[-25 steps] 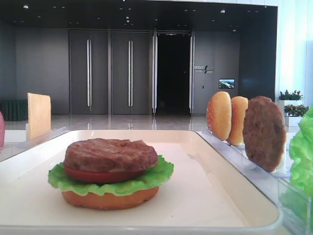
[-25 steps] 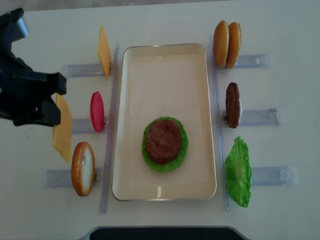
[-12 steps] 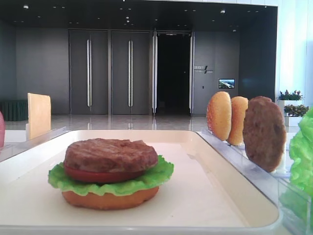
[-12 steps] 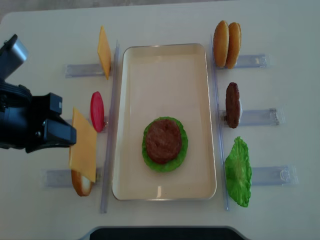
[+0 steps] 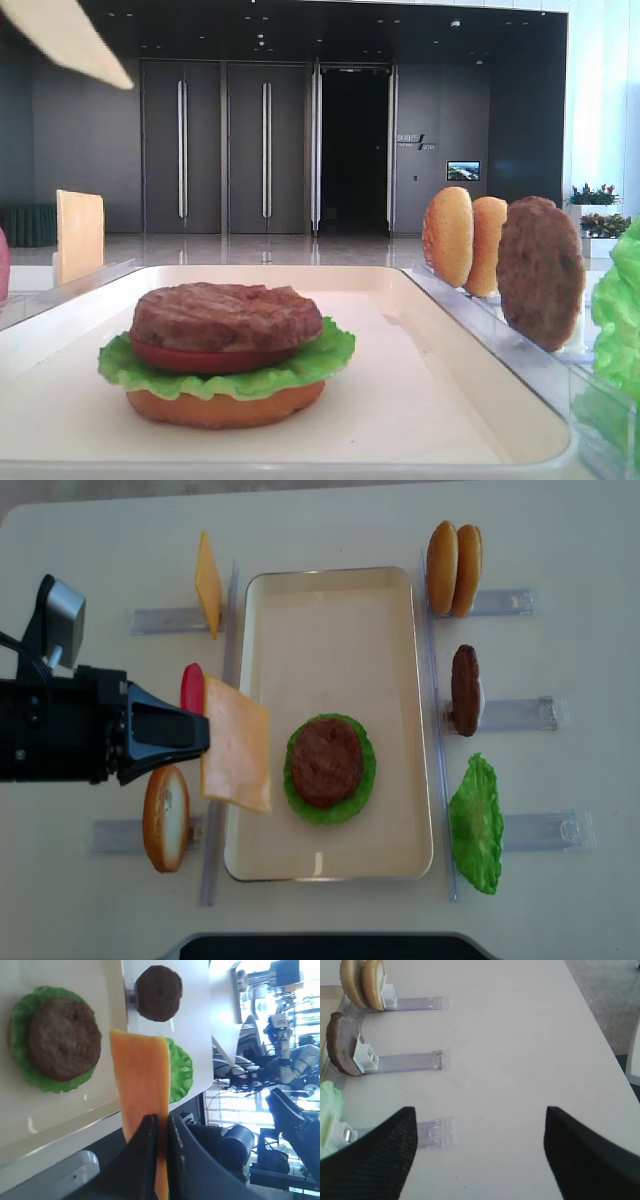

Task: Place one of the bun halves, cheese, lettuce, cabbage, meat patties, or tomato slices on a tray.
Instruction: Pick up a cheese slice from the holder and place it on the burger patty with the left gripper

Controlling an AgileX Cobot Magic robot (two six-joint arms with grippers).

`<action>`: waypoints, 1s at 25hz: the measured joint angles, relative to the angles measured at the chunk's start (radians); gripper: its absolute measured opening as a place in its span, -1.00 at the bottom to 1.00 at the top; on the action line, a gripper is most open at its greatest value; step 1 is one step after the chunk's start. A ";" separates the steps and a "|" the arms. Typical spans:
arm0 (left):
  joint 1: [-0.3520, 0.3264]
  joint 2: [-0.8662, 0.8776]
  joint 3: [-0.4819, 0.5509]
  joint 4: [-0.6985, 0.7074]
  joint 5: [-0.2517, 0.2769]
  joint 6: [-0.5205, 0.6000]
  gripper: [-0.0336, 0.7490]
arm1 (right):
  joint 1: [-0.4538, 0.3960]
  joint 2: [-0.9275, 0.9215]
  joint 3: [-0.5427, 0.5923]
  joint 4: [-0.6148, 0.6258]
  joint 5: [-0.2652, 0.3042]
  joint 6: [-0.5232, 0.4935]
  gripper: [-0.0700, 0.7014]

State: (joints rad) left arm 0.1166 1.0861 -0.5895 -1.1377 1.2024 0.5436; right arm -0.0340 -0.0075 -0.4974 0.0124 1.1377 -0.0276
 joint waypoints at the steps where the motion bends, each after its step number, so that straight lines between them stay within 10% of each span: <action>1: 0.000 0.010 0.002 -0.030 0.000 0.026 -0.85 | 0.000 0.000 0.000 0.000 0.000 0.000 0.56; 11: -0.094 0.030 0.002 -0.089 -0.027 0.069 -0.85 | 0.000 0.000 0.000 0.000 0.000 0.000 0.56; 17: -0.264 0.030 0.004 -0.094 -0.200 0.017 -0.85 | 0.000 0.000 0.000 0.000 0.000 0.000 0.56; 25: -0.292 0.042 0.005 -0.145 -0.315 0.011 -0.85 | 0.000 0.000 0.000 0.000 0.000 0.000 0.56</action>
State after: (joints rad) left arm -0.1758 1.1277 -0.5847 -1.2831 0.8877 0.5550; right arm -0.0340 -0.0075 -0.4974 0.0124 1.1377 -0.0276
